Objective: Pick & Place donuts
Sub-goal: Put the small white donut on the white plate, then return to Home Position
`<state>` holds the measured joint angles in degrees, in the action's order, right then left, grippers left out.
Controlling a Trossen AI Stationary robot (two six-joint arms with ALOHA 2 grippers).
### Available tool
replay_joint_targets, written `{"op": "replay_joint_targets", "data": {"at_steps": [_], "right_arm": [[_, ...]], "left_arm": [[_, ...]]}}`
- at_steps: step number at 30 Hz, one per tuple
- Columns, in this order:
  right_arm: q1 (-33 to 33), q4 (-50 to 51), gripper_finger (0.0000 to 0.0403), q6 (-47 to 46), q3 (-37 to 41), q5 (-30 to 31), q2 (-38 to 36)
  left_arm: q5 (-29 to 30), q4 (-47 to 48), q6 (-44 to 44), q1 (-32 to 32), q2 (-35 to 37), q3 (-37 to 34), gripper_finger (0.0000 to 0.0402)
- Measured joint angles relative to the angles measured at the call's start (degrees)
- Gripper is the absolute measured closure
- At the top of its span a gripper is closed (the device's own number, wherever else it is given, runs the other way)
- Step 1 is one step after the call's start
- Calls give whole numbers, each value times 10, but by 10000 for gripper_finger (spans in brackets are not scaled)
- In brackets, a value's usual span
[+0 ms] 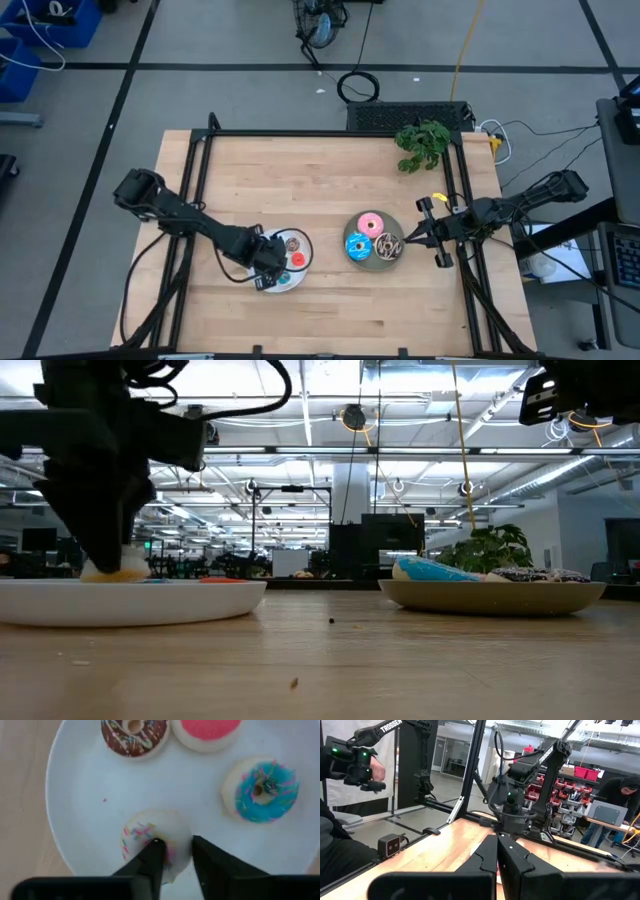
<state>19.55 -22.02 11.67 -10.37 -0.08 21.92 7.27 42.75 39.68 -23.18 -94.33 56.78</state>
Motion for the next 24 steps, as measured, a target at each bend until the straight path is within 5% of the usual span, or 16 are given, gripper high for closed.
{"op": "replay_joint_targets", "data": {"at_steps": [13, 19, 24], "right_arm": [[0, -1, 403, 0, 0, 0, 0], [0, 0, 403, 0, 0, 0, 0], [0, 0, 403, 1, 0, 0, 0]], "left_arm": [[-23, -23, -23, 0, -1, 20, 57], [-61, 3, -24, 7, -1, 20, 39], [-89, 10, -48, 15, 23, 20, 81]]}}
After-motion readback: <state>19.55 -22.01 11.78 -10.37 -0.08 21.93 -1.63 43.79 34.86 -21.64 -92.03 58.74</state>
